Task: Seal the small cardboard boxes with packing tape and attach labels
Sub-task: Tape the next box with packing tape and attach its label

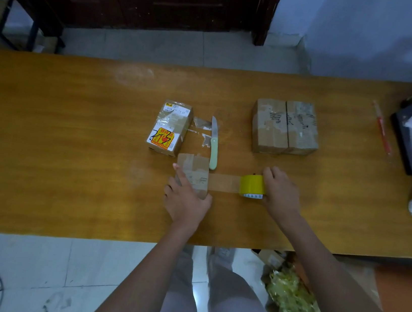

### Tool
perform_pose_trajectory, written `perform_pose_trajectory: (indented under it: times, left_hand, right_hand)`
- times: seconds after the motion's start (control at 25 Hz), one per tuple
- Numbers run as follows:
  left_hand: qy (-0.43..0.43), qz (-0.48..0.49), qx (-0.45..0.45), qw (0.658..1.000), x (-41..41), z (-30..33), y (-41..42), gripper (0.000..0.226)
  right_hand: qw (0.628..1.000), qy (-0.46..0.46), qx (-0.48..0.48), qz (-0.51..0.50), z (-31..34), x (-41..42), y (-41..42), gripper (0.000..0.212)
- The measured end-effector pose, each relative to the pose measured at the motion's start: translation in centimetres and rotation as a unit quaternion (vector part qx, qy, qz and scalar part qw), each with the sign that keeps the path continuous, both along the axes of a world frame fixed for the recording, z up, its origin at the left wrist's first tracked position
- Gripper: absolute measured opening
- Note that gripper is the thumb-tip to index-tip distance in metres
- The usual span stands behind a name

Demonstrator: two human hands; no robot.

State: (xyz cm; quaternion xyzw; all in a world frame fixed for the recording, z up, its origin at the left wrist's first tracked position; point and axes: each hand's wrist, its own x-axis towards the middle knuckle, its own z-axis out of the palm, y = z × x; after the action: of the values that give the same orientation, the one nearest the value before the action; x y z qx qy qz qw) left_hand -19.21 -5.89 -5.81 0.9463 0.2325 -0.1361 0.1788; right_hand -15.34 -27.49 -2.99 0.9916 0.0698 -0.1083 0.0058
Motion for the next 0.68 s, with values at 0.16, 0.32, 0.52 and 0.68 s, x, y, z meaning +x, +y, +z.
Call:
perform_pose_trajectory:
  times: [0.16,0.32,0.52,0.68]
  left_hand:
    - [0.014,0.011,0.054,0.998,-0.3,0.1,-0.7,0.129]
    - [-0.005,0.029,0.057,0.998,-1.2,0.0,-1.8,0.115]
    - [0.04,-0.01,0.087,0.995,-1.6,-0.3,-1.7,0.109]
    - [0.018,0.033,0.033,0.999,-1.3,1.6,-0.9,0.107]
  right_hand:
    - [1.0,-0.009,-0.006,-0.01,-0.1,-0.1,0.1,0.031]
    - [0.998,-0.009,0.064,-0.029,-0.7,-0.4,-0.8,0.034]
    - [0.987,-0.003,0.146,-0.07,-1.3,-0.6,-1.3,0.043]
    - [0.983,-0.037,0.178,-0.038,0.6,-0.5,-0.9,0.041]
